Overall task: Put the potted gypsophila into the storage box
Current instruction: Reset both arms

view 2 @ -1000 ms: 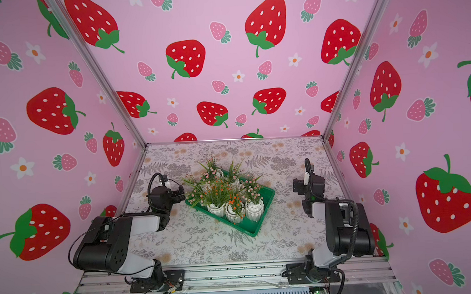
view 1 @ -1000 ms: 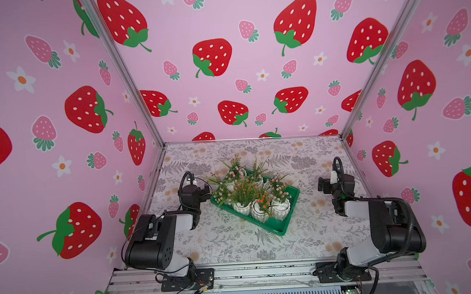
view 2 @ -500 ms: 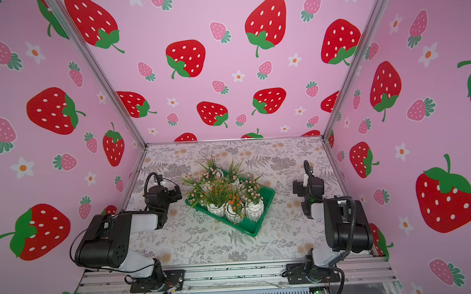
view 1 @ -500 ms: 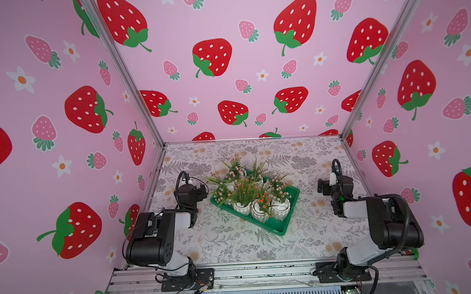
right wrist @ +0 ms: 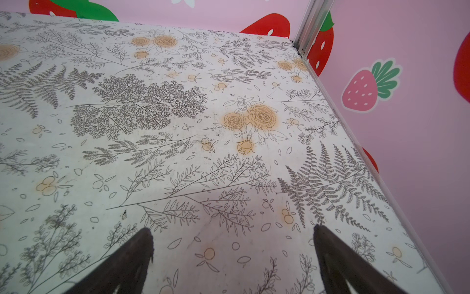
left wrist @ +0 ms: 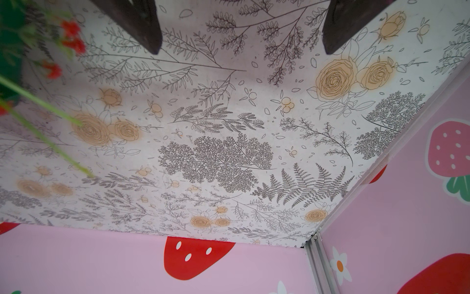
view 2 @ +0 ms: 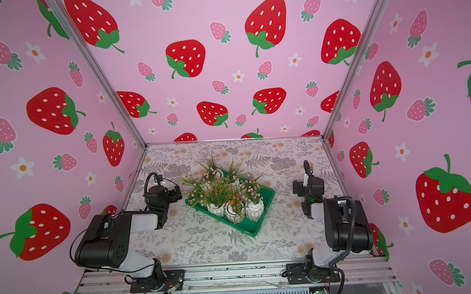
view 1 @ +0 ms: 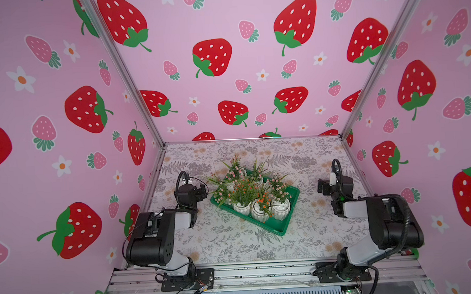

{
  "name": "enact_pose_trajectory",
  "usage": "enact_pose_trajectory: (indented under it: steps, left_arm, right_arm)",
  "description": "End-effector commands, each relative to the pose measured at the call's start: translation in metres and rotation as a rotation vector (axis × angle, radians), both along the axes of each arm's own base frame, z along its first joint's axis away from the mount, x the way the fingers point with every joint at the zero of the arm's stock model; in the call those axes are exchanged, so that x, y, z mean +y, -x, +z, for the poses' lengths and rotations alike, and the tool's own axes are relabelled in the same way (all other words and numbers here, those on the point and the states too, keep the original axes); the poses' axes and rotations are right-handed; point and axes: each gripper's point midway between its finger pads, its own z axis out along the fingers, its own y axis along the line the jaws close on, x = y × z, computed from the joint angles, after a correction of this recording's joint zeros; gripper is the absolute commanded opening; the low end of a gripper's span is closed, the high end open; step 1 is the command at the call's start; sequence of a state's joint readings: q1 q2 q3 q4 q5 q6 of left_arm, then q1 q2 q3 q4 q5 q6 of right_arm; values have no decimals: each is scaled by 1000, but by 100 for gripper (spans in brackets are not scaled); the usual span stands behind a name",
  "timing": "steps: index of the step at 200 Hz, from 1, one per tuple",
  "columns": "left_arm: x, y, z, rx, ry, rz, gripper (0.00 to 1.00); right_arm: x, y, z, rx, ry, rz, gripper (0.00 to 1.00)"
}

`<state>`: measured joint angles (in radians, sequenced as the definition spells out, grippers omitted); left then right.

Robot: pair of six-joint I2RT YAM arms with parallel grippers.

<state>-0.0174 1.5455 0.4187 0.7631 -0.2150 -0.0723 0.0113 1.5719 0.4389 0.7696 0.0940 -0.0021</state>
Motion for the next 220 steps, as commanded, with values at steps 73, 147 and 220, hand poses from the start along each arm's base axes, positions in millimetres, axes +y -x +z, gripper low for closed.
enact_pose_trajectory:
  steps: [73, 147, 220]
  left_arm:
    - [-2, -9, 13, -44, 3, -11, 99]
    - [-1, -9, 13, -43, 3, -11, 99]
    - [-1, -9, 13, -44, 2, -10, 99]
  right_arm:
    - [0, -7, 10, -36, 18, 4, 99]
    - [1, -7, 10, -36, 19, 5, 99]
    - [1, -8, 10, -30, 19, 6, 99]
